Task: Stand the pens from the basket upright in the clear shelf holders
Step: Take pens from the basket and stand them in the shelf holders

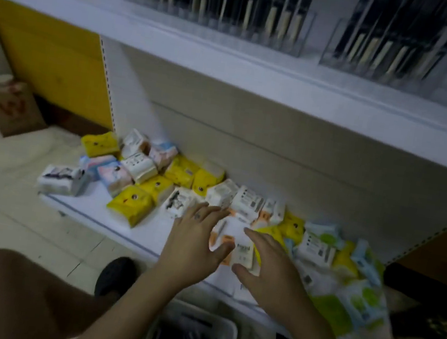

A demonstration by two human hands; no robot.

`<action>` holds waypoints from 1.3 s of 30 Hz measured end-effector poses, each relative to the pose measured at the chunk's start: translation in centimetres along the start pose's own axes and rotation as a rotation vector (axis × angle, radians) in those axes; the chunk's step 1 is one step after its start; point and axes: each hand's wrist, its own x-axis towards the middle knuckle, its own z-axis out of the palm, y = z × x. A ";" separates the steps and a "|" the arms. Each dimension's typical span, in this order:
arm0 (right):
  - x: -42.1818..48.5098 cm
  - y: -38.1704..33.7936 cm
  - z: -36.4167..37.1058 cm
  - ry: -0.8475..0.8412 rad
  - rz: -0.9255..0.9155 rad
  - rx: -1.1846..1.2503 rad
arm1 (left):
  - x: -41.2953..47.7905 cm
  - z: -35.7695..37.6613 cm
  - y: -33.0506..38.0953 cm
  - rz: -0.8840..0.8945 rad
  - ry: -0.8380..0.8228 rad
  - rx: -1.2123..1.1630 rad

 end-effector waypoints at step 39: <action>0.0 13.1 30.5 -1.211 0.505 -0.085 | -14.0 19.0 -12.6 -1.102 -0.522 -0.513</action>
